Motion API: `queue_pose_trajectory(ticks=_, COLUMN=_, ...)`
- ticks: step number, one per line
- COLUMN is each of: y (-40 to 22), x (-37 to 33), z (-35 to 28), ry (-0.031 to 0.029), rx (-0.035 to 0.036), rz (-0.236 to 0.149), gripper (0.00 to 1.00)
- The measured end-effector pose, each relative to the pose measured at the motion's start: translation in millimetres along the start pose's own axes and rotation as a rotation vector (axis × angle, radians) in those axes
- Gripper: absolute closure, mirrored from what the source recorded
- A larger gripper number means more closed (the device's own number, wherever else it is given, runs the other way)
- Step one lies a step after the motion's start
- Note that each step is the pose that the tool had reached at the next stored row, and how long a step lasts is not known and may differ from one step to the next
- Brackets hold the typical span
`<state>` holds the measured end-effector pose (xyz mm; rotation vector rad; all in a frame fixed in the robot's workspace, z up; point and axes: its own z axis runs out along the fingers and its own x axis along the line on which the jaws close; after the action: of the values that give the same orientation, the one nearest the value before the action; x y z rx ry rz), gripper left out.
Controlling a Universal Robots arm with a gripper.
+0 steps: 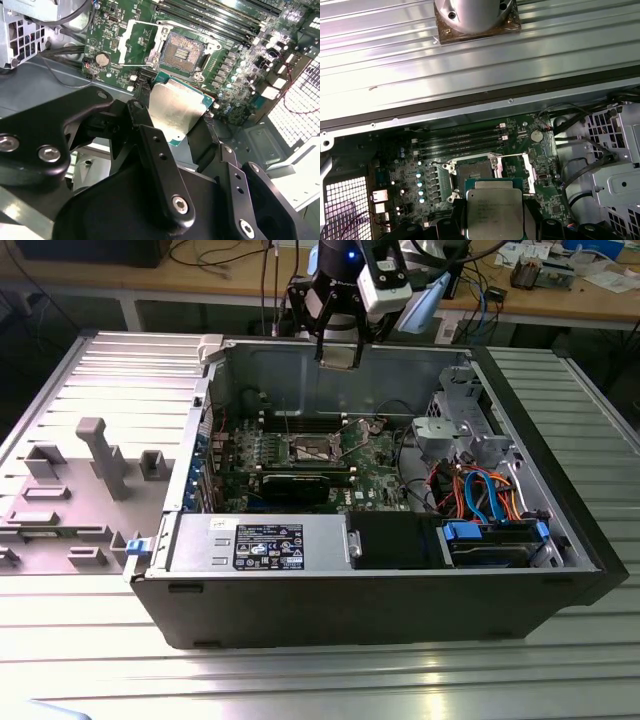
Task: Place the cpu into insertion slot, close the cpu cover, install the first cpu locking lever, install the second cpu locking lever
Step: 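Place the cpu into insertion slot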
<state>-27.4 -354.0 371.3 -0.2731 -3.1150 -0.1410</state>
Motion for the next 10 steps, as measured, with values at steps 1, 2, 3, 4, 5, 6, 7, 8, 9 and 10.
queue_pose_trajectory(ticks=1, y=0.0, x=0.0, z=0.0, ry=-0.0008, rx=-0.0001, rz=0.009, gripper=0.45)
queue_pose_trajectory(ticks=2, y=0.0, x=0.0, z=0.0, ry=-0.0015, rx=-0.0003, rz=0.018, gripper=0.45)
queue_pose_trajectory(ticks=3, y=0.0, x=0.0, z=0.0, ry=-0.0031, rx=-0.0007, rz=0.035, gripper=0.45)
queue_pose_trajectory(ticks=4, y=0.0, x=0.0, z=0.0, ry=-0.004, rx=-0.0009, rz=0.045, gripper=0.45)
queue_pose_trajectory(ticks=5, y=0.0, x=0.1, z=0.0, ry=-0.0047, rx=-0.001, rz=0.053, gripper=0.45)
queue_pose_trajectory(ticks=6, y=0.0, x=0.0, z=0.0, ry=-0.005, rx=-0.0011, rz=0.056, gripper=0.45)
queue_pose_trajectory(ticks=7, y=0.0, x=0.1, z=0.0, ry=-0.0051, rx=-0.0011, rz=0.058, gripper=0.45)
queue_pose_trajectory(ticks=8, y=0.0, x=0.1, z=0.0, ry=-0.0053, rx=-0.0011, rz=0.059, gripper=0.45)
queue_pose_trajectory(ticks=9, y=0.0, x=0.1, z=0.0, ry=-0.0052, rx=-0.0011, rz=0.059, gripper=0.45)
queue_pose_trajectory(ticks=10, y=0.0, x=0.1, z=0.0, ry=-0.0053, rx=-0.0011, rz=0.059, gripper=0.45)
